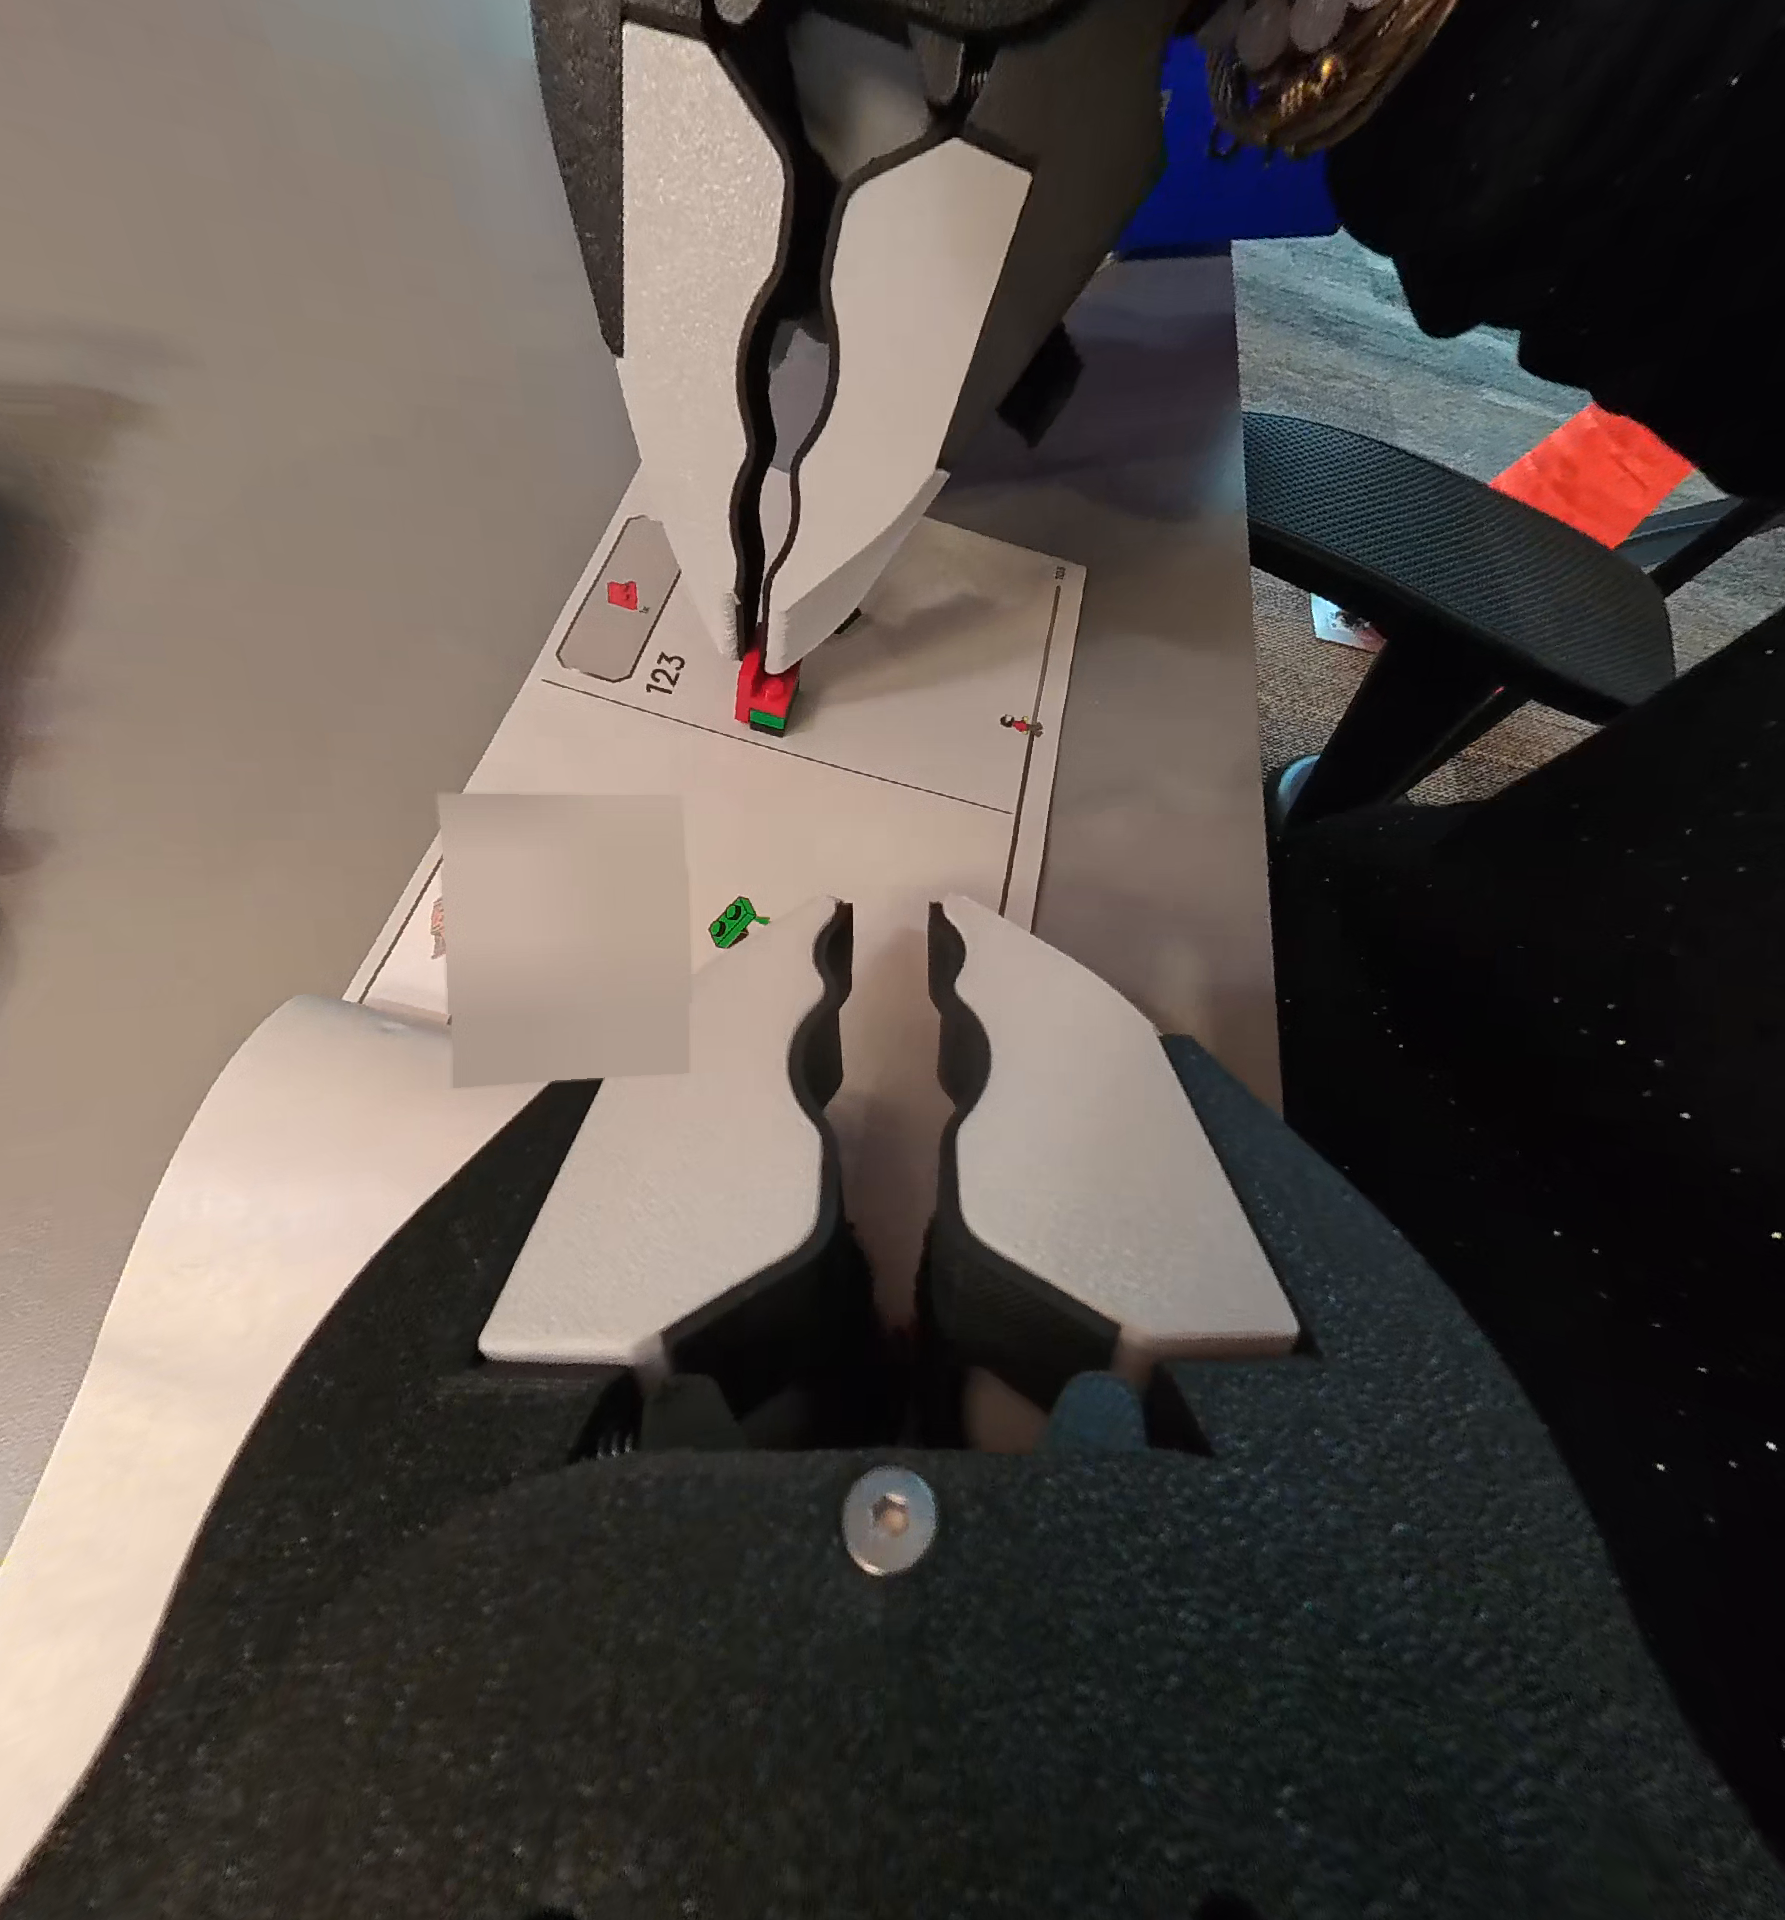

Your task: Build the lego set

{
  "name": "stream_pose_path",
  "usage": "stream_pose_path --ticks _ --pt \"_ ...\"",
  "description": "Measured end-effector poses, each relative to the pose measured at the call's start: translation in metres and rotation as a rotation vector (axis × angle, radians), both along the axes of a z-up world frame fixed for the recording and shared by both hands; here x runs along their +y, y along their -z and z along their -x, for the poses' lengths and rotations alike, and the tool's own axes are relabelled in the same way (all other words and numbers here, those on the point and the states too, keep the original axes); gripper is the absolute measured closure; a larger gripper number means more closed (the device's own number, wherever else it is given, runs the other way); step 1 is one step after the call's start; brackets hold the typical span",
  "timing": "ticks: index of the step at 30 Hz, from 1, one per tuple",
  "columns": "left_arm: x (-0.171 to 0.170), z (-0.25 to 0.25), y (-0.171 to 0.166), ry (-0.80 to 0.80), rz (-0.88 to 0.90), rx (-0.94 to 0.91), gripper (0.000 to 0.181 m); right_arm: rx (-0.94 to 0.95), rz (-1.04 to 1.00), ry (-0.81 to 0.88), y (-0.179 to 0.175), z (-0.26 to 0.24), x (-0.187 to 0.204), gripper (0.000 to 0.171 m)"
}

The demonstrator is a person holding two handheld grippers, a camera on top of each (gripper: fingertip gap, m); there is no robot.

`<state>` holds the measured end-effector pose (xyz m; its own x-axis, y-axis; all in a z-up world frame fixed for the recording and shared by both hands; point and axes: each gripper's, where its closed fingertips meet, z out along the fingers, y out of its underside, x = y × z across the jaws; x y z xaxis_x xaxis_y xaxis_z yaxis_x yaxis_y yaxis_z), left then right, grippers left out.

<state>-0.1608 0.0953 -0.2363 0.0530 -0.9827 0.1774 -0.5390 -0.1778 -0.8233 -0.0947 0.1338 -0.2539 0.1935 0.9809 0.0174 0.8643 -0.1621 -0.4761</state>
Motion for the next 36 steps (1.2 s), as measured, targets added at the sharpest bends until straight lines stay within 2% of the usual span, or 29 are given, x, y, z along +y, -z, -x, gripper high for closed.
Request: stream_pose_path --ticks 6,17,29,33,36 --pt "0.000 0.000 0.001 -0.001 0.006 0.005 0.168 -0.013 -0.056 0.025 0.001 0.000 0.001 0.167" --pt "0.000 0.001 0.000 -0.005 0.009 -0.007 0.170 -0.083 -0.192 -0.044 0.001 0.000 0.002 0.167" --pt "0.002 0.000 0.002 -0.006 0.021 0.004 0.171 -0.146 -0.287 -0.014 0.002 -0.001 0.001 0.167" --pt "0.005 -0.004 -0.002 -0.022 -0.022 -0.018 0.166 -0.085 -0.249 0.000 0.001 0.000 0.001 0.167" --pt "0.009 -0.009 -0.010 -0.039 -0.080 -0.077 0.153 0.116 -0.096 0.050 -0.010 0.006 -0.003 0.168"
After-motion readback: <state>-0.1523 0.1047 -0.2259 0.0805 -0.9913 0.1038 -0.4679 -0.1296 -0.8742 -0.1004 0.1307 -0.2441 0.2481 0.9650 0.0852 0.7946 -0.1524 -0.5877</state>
